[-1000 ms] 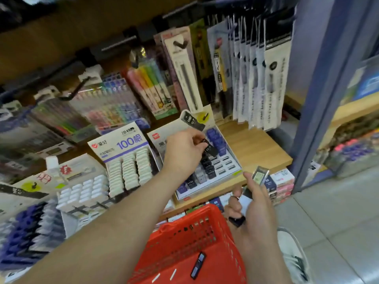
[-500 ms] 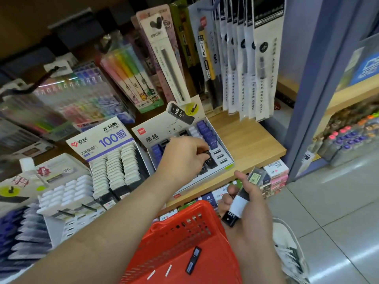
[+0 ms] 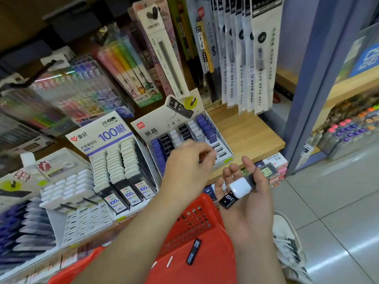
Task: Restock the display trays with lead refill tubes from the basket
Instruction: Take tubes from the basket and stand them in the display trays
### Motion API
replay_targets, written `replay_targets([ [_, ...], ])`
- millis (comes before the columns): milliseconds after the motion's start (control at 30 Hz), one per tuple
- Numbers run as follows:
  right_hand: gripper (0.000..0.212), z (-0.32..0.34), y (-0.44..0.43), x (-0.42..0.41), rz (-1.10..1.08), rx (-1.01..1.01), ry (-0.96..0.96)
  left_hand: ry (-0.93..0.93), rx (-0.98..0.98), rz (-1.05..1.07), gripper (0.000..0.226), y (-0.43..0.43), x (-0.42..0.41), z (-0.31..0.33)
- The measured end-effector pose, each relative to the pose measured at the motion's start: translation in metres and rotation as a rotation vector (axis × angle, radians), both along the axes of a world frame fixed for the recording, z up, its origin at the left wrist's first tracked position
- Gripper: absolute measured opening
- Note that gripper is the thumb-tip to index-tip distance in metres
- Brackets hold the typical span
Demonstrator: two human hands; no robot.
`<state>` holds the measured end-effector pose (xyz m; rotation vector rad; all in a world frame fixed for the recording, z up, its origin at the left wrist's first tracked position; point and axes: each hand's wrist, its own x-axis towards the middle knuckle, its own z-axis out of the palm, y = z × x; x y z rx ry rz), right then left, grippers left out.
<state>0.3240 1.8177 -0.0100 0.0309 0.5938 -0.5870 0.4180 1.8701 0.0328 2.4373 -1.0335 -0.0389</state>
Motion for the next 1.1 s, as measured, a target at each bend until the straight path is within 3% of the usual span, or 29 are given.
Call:
replay_targets([
  [133,0.025,0.000,0.000,0.001,-0.003,-0.038,0.020,0.461,-0.053,-0.004,0.005,0.026,-0.043,-0.003],
  [233,0.030,0.002,0.003,0.002,0.045,-0.084,0.042,0.555,-0.062,0.018,0.020,0.035,-0.049,-0.007],
  [400,0.028,0.002,0.007,0.000,0.072,-0.110,0.045,0.652,-0.160,0.169,0.021,0.043,-0.041,-0.003],
  [567,0.027,-0.004,0.003,-0.006,0.226,-0.484,0.294,0.646,-0.339,0.244,0.018,0.046,-0.022,0.015],
  [700,0.027,-0.001,0.008,-0.003,0.276,-0.652,0.326,0.669,-0.452,0.277,0.018,0.038,-0.010,0.022],
  [767,0.028,-0.001,0.010,-0.004,0.270,-0.648,0.328,0.642,-0.455,0.260,0.021,0.032,-0.003,0.023],
  [900,0.009,-0.006,0.004,-0.008,0.232,-0.519,0.385,0.476,-0.395,0.232,0.020,0.007,0.014,0.025],
  [1100,0.024,-0.009,0.001,-0.008,0.170,-0.386,0.394,0.142,-0.096,0.087,0.020,-0.028,0.025,0.005],
])
